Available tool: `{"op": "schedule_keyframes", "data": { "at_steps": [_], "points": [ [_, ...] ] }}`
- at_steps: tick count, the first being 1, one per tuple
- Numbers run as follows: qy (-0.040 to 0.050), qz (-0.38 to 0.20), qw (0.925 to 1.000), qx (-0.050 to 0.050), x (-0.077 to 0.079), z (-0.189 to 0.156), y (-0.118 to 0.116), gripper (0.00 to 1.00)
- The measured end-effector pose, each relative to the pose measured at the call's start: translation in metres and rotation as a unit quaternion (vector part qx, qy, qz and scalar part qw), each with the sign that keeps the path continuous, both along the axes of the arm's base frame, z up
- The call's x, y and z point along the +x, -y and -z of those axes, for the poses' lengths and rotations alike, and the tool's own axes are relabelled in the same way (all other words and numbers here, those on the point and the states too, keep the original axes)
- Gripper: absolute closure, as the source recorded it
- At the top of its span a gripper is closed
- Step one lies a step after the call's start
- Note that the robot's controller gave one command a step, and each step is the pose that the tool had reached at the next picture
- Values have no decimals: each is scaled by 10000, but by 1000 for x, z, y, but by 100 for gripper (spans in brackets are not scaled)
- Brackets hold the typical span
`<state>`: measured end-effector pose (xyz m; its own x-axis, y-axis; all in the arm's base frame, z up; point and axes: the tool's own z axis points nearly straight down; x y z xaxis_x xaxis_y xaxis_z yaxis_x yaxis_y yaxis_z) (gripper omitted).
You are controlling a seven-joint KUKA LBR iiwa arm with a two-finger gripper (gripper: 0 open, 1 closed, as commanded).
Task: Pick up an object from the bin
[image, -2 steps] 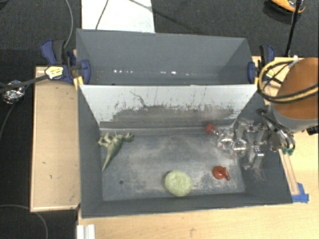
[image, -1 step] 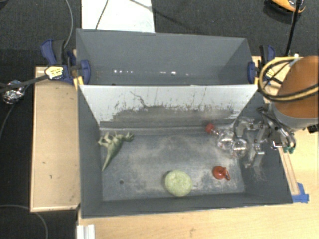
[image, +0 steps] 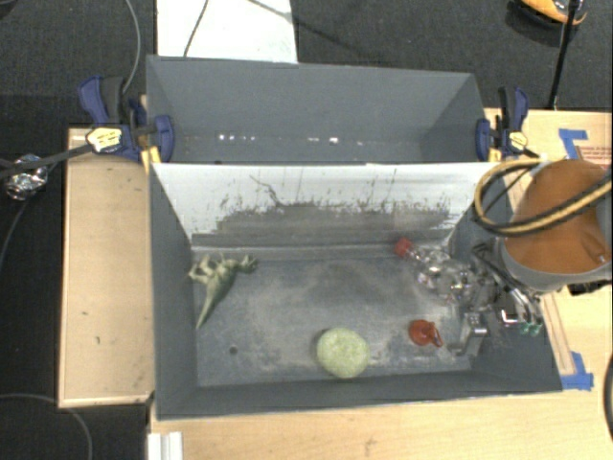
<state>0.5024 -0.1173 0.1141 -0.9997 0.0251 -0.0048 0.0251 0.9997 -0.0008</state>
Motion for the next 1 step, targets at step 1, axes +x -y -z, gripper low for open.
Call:
{"op": "schedule_keyframes", "data": {
  "at_steps": [1],
  "points": [
    [-45,-136,9999,11,-18,28,-3,0]
  ]
}}
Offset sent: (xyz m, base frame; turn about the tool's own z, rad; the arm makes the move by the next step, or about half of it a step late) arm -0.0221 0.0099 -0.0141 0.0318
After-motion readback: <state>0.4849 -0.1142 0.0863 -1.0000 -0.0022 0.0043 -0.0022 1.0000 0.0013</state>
